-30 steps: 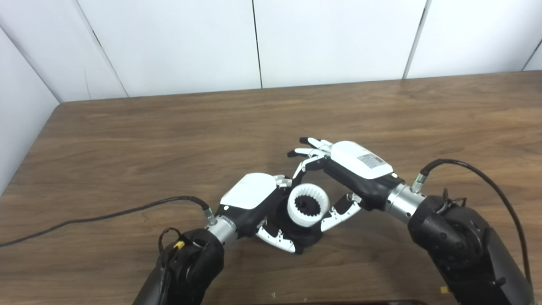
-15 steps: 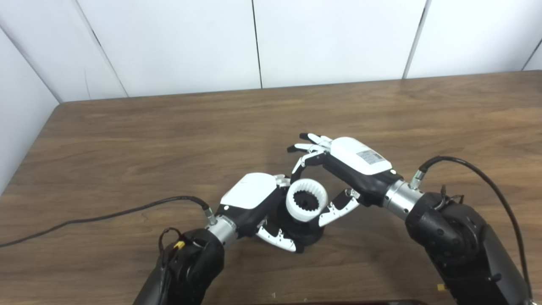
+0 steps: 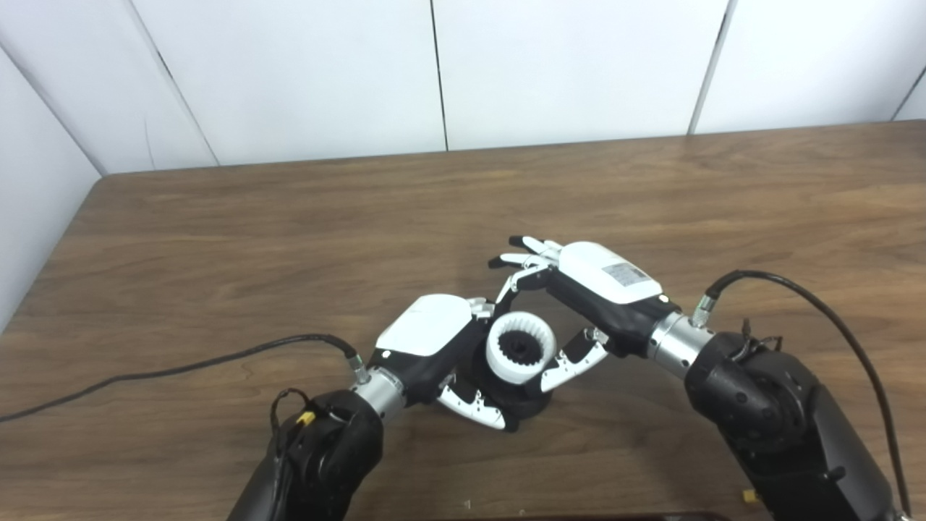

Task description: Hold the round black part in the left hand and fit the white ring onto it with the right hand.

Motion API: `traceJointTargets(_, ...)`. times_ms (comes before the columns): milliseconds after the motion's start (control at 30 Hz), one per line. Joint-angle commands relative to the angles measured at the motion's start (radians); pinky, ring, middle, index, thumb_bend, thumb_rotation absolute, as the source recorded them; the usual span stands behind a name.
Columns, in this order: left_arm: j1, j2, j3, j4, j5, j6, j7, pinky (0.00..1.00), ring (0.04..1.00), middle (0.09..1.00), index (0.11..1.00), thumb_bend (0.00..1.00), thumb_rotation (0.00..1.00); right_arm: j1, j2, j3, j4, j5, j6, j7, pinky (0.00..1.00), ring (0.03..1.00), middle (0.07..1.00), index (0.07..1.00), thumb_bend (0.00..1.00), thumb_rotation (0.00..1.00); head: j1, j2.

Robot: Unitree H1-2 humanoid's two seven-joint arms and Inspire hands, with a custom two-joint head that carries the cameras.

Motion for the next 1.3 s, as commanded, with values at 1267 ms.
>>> traceJointTargets(1267, -0.036, 0.000, 0.006, -0.033, 0.009, -0.022, 0.033, 0.85, 0.907, 0.868, 0.746, 0.83, 0.40, -0.010, -0.024, 0.011, -0.012, 0.013, -0.012, 0.011, 1.00, 0.996, 0.901, 0.692, 0.89, 0.40, 0.000, 0.004)
